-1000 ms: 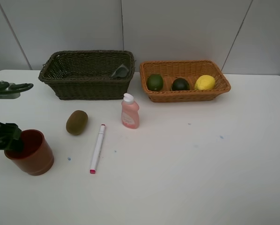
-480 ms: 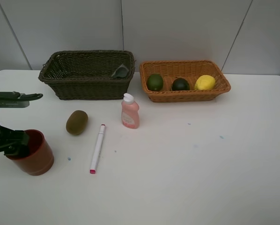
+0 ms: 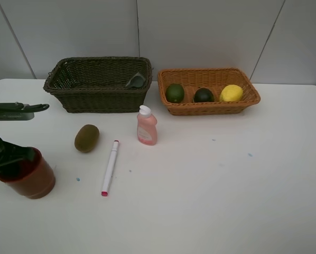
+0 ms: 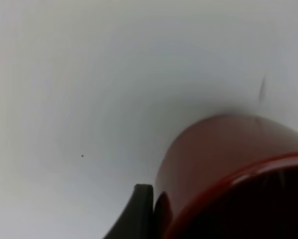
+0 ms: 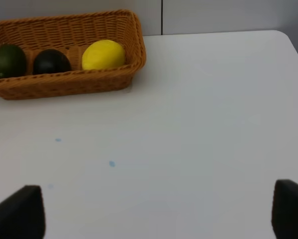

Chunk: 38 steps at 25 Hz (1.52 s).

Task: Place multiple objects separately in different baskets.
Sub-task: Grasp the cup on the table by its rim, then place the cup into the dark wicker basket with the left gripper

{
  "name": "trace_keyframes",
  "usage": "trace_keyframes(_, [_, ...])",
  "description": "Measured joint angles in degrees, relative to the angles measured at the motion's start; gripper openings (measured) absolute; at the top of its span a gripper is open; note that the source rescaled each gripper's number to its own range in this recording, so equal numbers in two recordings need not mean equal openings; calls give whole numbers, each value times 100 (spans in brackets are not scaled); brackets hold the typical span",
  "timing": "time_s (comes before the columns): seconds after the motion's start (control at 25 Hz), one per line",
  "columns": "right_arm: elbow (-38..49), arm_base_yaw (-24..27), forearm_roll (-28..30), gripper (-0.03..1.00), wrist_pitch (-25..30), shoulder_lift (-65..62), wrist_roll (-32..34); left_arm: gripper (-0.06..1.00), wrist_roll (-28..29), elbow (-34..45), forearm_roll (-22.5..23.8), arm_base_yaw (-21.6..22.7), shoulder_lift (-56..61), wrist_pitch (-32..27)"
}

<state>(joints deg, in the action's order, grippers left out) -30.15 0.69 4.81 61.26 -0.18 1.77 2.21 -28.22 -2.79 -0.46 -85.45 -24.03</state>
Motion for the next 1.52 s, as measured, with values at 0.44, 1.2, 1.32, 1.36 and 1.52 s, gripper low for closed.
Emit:
trace_keyframes(0.44, [0,0,0,99,0,0,0,0,0,0,-226,0,458,47])
trace_keyframes(1.2, [0,0,0,99,0,0,0,0,-442,-3409,-406,0,747,-609])
trace_keyframes(1.32, [0,0,0,99,0,0,0,0,-442,-4042,-406,0,76,-683])
trace_keyframes(1.36, [0,0,0,99,0,0,0,0,-442,-4255,-400,-8,-172,-750])
trace_keyframes(1.52, [0,0,0,99,0,0,0,0,-429,-5012,-337,-149,-1135,-969])
